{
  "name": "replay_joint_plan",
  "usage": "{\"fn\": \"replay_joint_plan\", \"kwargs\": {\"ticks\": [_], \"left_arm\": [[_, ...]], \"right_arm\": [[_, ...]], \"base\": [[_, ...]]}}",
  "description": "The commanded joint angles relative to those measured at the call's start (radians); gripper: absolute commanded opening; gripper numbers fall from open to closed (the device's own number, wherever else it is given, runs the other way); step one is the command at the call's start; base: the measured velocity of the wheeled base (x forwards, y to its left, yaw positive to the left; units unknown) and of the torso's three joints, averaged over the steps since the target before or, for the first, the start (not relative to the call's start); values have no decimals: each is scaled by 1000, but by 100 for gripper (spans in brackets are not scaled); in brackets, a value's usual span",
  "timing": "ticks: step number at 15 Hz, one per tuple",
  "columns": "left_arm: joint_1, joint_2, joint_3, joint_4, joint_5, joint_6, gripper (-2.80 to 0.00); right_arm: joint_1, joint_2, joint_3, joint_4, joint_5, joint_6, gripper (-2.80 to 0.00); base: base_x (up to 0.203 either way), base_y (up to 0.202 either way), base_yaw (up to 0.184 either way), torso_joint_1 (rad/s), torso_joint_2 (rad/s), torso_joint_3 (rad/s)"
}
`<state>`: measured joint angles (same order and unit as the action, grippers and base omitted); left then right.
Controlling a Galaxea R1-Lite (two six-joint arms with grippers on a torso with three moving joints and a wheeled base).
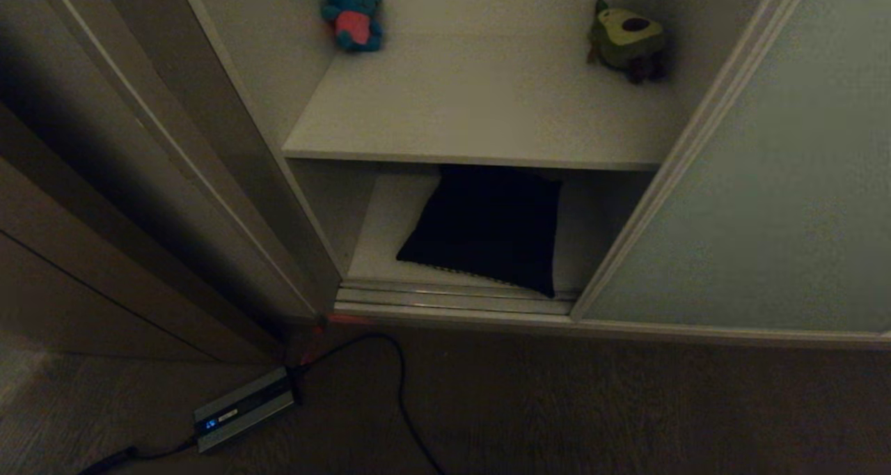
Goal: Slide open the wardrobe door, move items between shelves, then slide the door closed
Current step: Open the door
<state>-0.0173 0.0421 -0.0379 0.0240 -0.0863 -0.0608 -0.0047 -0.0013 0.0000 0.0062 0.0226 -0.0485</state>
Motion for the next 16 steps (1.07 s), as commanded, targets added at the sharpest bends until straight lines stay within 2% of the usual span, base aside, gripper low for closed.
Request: {"fn": "replay_joint_plan", "kwargs": {"ticks": [1,2,3,16], "left_arm": [[-1,-42,2,1,53,19,-280],[-2,-43,19,-5,69,120,-280],[-2,-43,33,-12,67,183,-280],[-3,-42,38,-13,58,193,-280]], "right_arm": [[0,0,3,0,0,-1,-280],[0,1,3,0,0,-1,-280],[0,1,3,0,0,-1,-280],[0,1,3,0,0,-1,-280]], "base": [[0,0,0,0,0,0],[0,0,0,0,0,0],[0,0,0,0,0,0],[0,0,0,0,0,0]]}}
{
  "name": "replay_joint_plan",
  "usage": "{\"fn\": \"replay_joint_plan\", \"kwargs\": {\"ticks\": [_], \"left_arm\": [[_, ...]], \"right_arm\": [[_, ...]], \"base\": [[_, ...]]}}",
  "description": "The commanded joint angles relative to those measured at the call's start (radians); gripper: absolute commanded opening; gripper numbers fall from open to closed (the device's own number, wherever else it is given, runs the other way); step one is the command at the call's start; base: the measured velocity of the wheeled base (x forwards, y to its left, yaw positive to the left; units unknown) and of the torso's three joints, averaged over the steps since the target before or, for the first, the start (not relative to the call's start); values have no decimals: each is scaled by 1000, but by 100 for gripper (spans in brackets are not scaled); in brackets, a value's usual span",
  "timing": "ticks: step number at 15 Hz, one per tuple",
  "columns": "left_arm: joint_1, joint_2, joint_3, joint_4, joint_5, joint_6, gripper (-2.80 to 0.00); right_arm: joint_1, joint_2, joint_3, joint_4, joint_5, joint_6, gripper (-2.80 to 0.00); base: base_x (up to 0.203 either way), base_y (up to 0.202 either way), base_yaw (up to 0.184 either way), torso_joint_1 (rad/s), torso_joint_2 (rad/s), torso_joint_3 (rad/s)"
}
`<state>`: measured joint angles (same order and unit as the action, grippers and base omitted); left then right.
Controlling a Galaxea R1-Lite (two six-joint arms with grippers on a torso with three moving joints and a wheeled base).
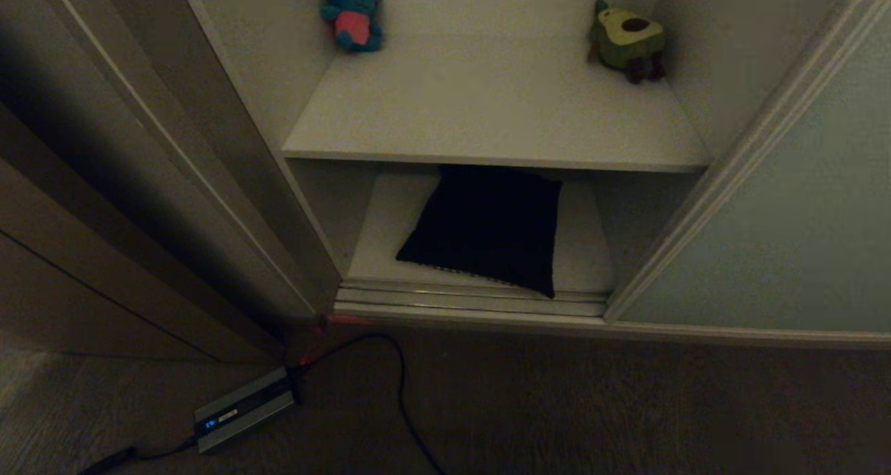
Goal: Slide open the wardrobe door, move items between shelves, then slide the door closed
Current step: Open the door
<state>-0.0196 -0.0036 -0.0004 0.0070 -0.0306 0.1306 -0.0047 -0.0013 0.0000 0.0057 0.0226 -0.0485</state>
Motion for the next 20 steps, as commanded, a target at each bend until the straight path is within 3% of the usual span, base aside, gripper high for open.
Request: {"fn": "replay_joint_plan", "kwargs": {"ticks": [1,6,20], "left_arm": [[0,4,0,4,3,-6,-280],[0,4,0,4,4,-3,-280],[0,4,-1,1,5,-22,-280]], "right_arm": [[0,1,3,0,0,-1,-280],[0,1,3,0,0,-1,-280],[0,0,3,0,0,-1,-280]], "base": [[0,0,0,0,0,0],[0,0,0,0,2,-40],[0,0,0,2,4,-193]]}}
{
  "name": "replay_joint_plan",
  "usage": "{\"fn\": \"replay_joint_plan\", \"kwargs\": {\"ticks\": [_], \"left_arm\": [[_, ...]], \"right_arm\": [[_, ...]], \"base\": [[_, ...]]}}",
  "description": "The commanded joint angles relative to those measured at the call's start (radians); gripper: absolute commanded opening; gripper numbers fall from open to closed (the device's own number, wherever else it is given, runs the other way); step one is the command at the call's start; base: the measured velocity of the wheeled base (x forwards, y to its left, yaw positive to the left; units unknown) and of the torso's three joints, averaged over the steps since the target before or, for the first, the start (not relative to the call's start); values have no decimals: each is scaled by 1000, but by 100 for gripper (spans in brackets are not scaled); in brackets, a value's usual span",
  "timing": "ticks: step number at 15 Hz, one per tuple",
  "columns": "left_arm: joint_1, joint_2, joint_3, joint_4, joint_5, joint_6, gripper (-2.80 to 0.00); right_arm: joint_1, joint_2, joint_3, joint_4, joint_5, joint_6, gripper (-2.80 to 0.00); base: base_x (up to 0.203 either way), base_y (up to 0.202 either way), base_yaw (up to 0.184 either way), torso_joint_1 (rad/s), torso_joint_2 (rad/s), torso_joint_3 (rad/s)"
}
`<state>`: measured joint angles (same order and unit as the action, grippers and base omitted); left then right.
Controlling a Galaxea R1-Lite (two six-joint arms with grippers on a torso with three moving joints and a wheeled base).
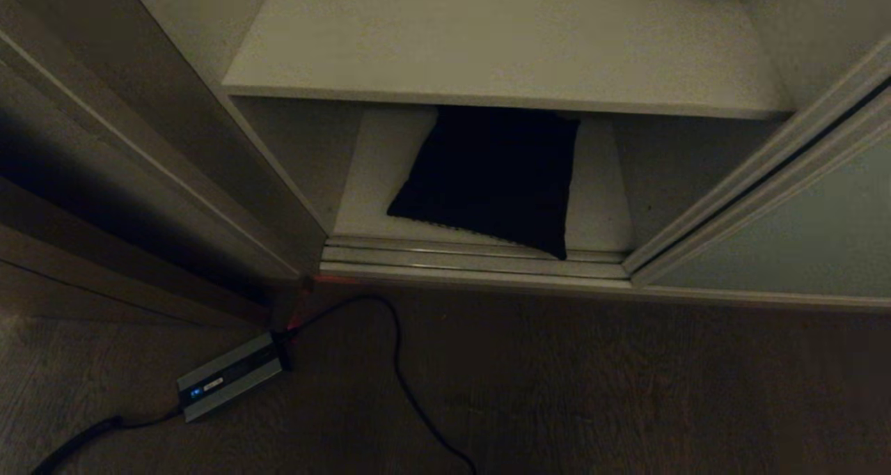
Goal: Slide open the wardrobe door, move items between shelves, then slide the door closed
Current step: Open the door, then place the pillow on the higher shelf
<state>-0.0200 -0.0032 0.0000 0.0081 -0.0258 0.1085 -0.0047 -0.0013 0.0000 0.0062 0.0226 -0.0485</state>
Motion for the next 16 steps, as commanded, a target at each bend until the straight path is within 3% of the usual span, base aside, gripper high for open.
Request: {"fn": "replay_joint_plan", "kwargs": {"ticks": [1,16], "left_arm": [[0,3,0,0,0,-1,-280],[0,3,-2,0,0,-7,-280]], "right_arm": [[0,1,3,0,0,-1,-280],[0,1,3,0,0,-1,-280]], "base": [[0,0,0,1,3,-199],[0,0,0,4,3,-197]]}}
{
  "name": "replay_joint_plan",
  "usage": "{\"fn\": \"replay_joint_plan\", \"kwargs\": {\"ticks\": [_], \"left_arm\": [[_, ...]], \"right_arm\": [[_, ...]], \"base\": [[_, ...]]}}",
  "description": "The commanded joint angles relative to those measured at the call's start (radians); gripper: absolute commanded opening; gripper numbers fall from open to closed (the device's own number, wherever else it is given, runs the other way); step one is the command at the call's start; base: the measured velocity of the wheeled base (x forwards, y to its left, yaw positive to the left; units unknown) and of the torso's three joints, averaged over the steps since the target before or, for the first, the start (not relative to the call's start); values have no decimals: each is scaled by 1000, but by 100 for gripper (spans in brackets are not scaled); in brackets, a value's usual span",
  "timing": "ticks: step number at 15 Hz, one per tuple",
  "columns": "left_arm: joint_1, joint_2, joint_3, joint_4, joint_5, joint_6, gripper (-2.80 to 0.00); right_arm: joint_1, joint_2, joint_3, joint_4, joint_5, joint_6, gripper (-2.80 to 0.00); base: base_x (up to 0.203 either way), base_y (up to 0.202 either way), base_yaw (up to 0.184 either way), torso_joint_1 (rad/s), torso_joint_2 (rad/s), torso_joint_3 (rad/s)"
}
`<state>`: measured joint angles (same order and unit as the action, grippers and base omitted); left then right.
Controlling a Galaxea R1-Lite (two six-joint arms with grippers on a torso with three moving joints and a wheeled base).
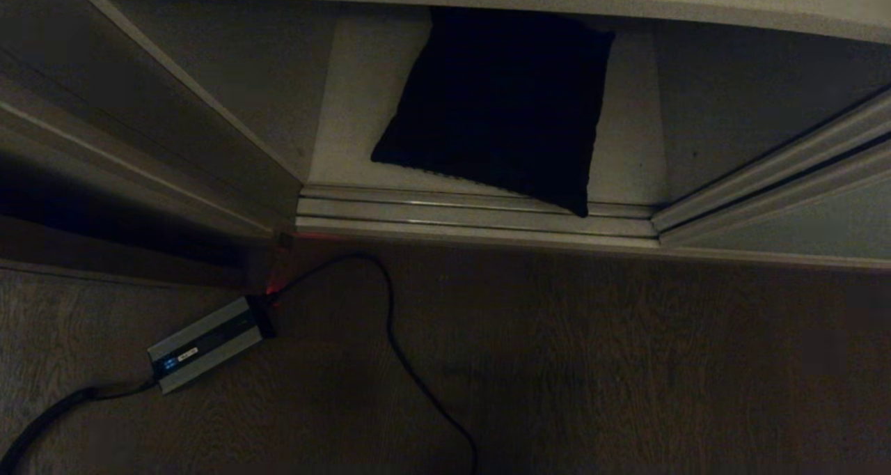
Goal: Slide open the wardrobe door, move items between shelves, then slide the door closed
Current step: Place the pillow on the higher shelf
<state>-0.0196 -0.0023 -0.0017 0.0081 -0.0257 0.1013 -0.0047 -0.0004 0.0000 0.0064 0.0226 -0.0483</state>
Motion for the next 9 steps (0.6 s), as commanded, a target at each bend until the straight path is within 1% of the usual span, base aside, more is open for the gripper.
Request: {"fn": "replay_joint_plan", "kwargs": {"ticks": [1,9], "left_arm": [[1,2,0,0,0,0,-280],[0,2,0,0,1,-1,-280]], "right_arm": [[0,0,3,0,0,-1,-280],[0,0,3,0,0,-1,-280]], "base": [[0,0,0,5,1,-195],[0,0,0,3,1,-195]]}}
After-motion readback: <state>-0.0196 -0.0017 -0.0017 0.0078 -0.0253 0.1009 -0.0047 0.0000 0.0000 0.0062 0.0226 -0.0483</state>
